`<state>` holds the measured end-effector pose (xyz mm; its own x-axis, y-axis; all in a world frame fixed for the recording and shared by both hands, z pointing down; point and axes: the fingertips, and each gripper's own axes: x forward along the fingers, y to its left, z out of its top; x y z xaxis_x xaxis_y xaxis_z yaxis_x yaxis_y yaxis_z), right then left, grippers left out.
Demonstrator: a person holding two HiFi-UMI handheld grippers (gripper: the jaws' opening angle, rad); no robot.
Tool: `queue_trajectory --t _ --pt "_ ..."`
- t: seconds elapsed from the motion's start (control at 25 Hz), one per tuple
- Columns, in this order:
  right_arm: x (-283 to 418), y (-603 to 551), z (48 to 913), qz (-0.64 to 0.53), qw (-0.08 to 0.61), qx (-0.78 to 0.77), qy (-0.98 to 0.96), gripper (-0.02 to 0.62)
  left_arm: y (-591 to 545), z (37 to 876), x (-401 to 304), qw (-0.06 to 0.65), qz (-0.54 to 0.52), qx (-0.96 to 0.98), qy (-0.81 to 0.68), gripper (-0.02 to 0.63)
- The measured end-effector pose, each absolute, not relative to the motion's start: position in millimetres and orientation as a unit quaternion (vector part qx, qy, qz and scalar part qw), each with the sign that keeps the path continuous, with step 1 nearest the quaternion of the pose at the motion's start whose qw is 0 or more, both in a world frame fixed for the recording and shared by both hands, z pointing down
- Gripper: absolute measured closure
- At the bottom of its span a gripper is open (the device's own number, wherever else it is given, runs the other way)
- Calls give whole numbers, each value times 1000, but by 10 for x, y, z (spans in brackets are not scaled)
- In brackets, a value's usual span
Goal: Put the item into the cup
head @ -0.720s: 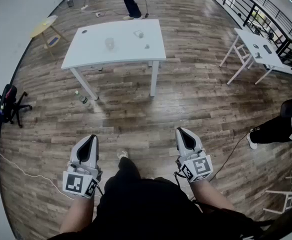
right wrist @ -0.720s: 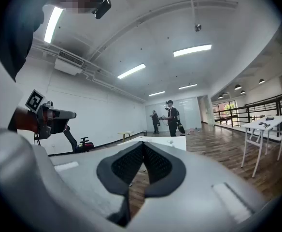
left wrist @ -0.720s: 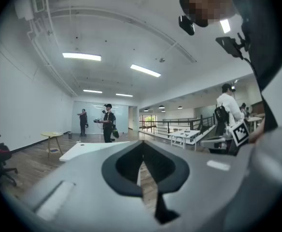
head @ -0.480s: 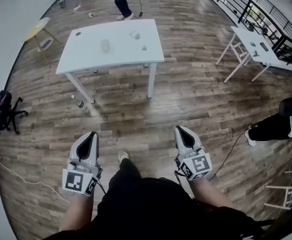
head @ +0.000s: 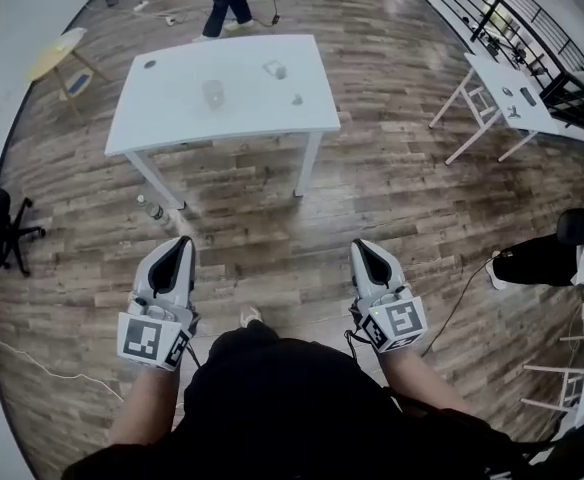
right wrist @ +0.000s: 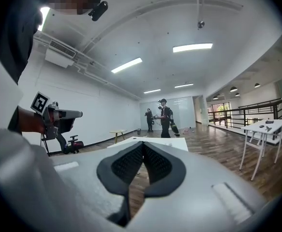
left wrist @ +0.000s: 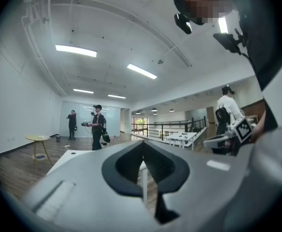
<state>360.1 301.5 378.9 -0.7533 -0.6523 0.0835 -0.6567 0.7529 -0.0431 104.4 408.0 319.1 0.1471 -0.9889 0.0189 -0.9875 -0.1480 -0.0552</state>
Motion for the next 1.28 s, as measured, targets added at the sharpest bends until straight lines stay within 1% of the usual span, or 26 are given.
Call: queue_trajectory --t 0.44,0.6,0.88,1.08,1.28 --pt "2546 2689 3725 19 19 341 -940 594 3708 3130 157 30 -25 -761 647 607" --pt "2417 2585 3695 10 20 351 -936 594 3589 3148 -60 29 -17 -762 647 607" --pt "2425 2426 3793 19 37 374 -927 594 3474 3262 -215 17 -16 -763 645 607" --pt "2284 2266 3821 17 44 358 -932 594 3375 3299 -366 -3 2 -750 661 607" --pt "1990 1956 3900 35 36 337 -940 594 3225 3230 -578 3 -9 -735 678 607"
